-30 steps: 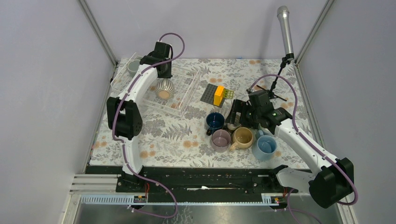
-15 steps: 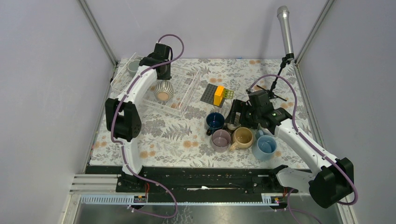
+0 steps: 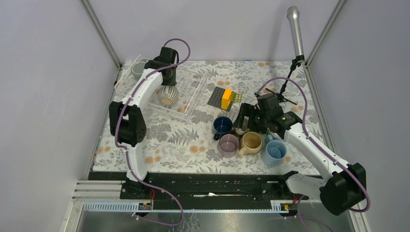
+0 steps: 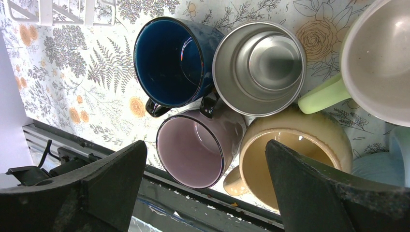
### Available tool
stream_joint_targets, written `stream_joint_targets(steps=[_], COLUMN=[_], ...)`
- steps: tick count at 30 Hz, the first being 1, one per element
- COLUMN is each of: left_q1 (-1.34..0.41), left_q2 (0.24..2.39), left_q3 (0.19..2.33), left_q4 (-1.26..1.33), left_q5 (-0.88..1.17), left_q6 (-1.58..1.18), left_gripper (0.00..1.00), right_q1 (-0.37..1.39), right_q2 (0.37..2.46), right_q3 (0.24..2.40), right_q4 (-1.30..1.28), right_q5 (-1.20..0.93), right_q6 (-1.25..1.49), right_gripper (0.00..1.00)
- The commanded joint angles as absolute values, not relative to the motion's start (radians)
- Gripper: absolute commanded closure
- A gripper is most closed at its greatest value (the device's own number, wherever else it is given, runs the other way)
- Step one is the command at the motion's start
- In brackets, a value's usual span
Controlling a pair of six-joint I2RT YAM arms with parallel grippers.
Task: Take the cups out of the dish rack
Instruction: Unload the cup from the dish rack.
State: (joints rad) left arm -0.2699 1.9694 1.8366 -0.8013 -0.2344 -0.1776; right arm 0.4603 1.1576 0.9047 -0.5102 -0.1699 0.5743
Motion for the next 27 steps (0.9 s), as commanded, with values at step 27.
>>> stream_joint_targets(steps=[27], left_q1=[-0.292], left_q2=[1.896], left_q3=[1.864], left_q4=[-0.905], left_q5=[-0.353], left_q6=[-0.192], left_gripper=[0.64], right_q1=[0.482], right_q2=[1.17], right_q3=[0.907], right_q4=[-0.485], right_q5=[-0.176], right_q6=[0.581], right_gripper=[0.0])
